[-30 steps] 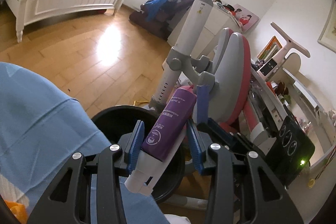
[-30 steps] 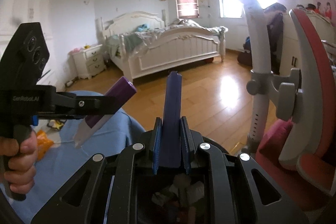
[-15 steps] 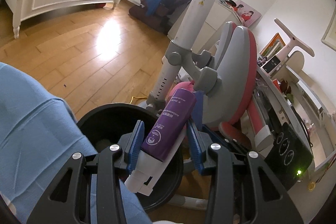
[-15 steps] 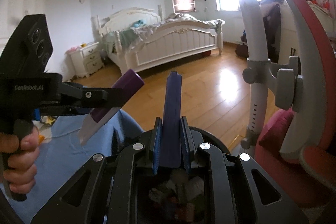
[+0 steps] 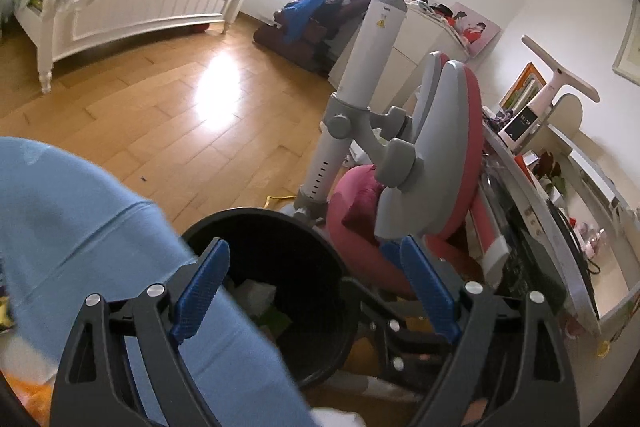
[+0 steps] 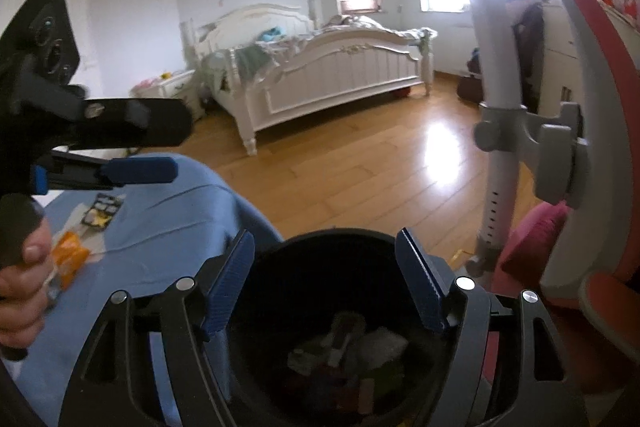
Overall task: Collect trash
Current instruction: 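Grasp beige printed bag with left tool while right tool grasps orange packet, drop in bin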
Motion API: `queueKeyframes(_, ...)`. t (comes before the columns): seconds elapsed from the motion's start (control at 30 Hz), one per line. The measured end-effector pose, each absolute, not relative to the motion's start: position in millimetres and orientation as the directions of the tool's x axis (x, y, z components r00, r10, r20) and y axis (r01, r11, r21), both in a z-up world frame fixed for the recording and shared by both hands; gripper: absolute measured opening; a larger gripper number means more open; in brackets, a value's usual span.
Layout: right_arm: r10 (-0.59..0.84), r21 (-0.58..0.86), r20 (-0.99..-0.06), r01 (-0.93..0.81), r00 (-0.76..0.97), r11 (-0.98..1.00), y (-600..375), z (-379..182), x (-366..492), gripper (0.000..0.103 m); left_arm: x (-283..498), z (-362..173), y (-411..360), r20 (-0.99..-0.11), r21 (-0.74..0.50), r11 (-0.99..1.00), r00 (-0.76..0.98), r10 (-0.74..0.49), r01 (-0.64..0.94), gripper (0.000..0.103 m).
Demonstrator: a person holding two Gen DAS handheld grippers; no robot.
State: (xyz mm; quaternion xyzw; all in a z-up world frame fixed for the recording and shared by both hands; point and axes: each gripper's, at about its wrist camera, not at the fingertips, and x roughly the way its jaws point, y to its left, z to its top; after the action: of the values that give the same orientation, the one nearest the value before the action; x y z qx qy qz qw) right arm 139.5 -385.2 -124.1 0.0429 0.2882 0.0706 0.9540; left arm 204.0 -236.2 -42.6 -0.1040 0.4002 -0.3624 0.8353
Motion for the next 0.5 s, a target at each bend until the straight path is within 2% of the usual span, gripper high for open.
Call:
queueKeyframes(0.2, 0.302, 0.139, -0.559, -0.273, 0.772, 0.952, -330, -107, 143, 0.073, 170, -28, -165, -0.608, -0.411, 0.766, 0.477, -0.635, 0.495, 0.087)
queueKeyframes(0.33, 0.435, 0.169, -0.583, -0.421, 0.686, 0.891, -282, -100, 146, 0.08, 145, -29, -106, -0.641, -0.355, 0.813, 0.513, -0.571, 0.462, 0.087)
queueKeyframes(0.5, 0.549, 0.198, -0.656, -0.585, 0.517, 0.787, -209, -101, 156, 0.081, 108, -51, -58, -0.724, -0.142, 0.868, 0.548, -0.419, 0.476, 0.091)
